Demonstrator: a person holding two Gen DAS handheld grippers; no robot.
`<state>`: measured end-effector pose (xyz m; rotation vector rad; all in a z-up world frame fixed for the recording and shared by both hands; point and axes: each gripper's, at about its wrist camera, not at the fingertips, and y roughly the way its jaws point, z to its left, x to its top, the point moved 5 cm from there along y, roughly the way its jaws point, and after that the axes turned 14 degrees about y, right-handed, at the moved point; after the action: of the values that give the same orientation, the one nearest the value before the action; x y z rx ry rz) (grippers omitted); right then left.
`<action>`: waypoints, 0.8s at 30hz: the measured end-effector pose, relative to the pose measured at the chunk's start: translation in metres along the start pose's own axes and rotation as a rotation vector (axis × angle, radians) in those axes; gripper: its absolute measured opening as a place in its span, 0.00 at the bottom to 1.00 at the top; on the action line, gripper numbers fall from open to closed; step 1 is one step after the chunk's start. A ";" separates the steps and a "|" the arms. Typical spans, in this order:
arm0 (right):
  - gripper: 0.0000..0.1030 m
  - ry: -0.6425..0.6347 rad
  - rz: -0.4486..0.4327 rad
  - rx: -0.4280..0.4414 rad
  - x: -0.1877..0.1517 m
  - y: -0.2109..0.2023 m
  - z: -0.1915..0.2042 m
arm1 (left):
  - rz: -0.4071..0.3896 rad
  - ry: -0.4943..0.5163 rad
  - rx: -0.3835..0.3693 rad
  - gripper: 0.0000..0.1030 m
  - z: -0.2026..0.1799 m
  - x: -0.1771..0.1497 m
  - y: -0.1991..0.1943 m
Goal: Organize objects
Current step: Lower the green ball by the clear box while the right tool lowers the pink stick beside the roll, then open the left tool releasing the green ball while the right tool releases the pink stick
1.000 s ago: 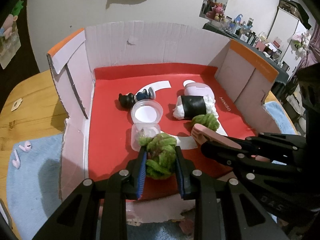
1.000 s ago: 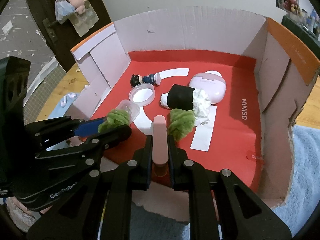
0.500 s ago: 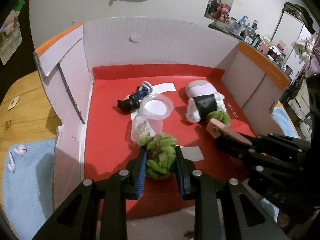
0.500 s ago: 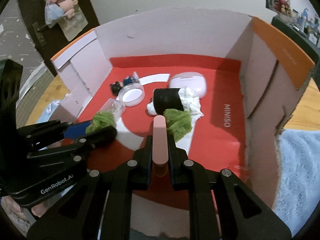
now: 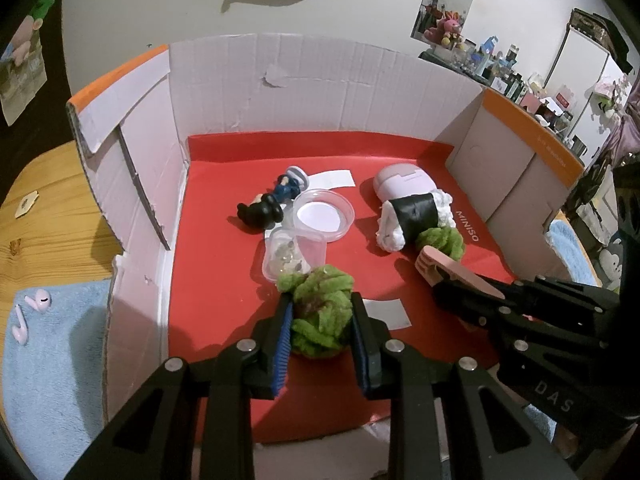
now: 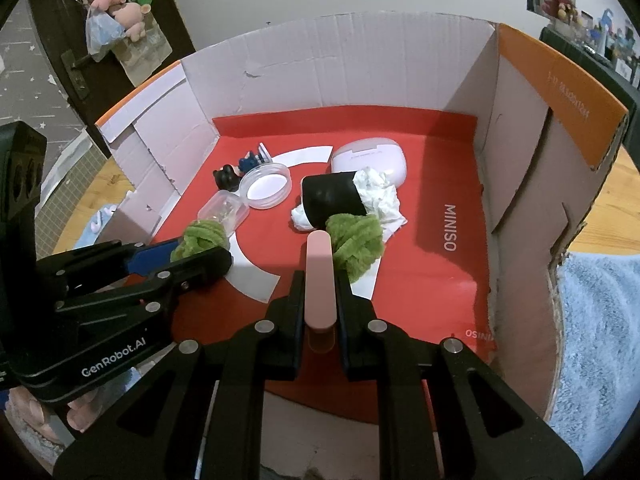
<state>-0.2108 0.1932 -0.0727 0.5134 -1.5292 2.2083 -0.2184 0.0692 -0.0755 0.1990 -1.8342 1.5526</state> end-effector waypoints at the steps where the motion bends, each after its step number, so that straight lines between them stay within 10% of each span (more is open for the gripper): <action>1: 0.12 -0.001 0.000 0.001 0.000 0.000 0.000 | 0.000 0.000 0.000 0.27 0.000 -0.001 -0.001; 24: 0.14 -0.019 -0.024 0.011 -0.002 -0.005 0.007 | -0.018 -0.006 0.004 0.37 0.002 0.001 -0.010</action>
<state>-0.2062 0.1883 -0.0670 0.5550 -1.5134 2.2014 -0.2142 0.0652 -0.0671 0.2222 -1.8297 1.5446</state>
